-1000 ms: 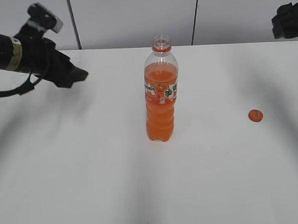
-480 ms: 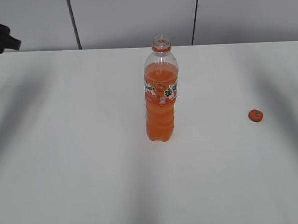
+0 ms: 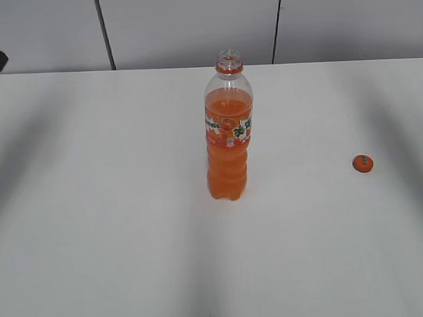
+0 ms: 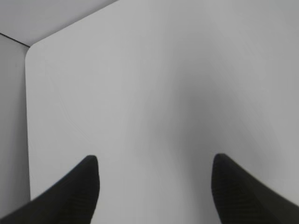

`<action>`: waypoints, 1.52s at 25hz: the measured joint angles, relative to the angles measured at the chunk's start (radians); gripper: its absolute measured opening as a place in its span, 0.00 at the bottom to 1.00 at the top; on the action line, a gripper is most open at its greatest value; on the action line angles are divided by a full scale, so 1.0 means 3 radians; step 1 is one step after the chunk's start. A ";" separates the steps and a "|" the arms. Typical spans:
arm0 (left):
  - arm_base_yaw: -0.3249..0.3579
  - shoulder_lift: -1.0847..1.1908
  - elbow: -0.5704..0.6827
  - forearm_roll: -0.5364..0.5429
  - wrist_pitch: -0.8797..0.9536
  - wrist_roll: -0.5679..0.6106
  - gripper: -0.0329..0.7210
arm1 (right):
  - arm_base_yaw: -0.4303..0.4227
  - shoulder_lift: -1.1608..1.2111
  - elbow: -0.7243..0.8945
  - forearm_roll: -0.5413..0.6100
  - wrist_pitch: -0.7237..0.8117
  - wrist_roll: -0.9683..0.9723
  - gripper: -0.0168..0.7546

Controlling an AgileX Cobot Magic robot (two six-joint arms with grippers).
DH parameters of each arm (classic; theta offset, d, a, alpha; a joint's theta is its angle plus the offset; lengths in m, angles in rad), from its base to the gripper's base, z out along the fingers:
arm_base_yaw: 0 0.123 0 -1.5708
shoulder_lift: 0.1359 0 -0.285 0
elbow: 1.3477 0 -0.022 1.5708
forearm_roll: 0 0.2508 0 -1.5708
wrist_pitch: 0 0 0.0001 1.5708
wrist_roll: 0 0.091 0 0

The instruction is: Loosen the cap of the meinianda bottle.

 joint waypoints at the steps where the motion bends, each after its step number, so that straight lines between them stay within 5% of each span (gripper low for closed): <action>1: 0.0004 -0.0012 -0.0115 -0.0120 0.0145 0.0153 0.66 | 0.0000 0.0000 -0.0110 0.0125 0.0067 -0.0016 0.78; 11: 0.0010 -0.0035 -0.0708 -0.1142 0.1542 0.0604 0.66 | 0.0000 -0.0042 -0.0762 0.1263 0.0915 -0.0501 0.78; 21: 0.0010 -0.0401 -0.0708 -0.1494 0.1683 0.0683 0.66 | 0.0000 -0.0519 -0.0704 0.1606 0.0965 -0.0602 0.78; 30: 0.0010 -0.0838 -0.0628 -0.1656 0.1682 0.0686 0.66 | 0.0000 -0.1357 0.0541 0.1634 0.0705 -0.0656 0.78; 38: 0.0010 -0.1325 0.0405 -0.1656 0.1683 0.0686 0.66 | 0.0000 -0.2263 0.2101 0.1634 0.0126 -0.0660 0.78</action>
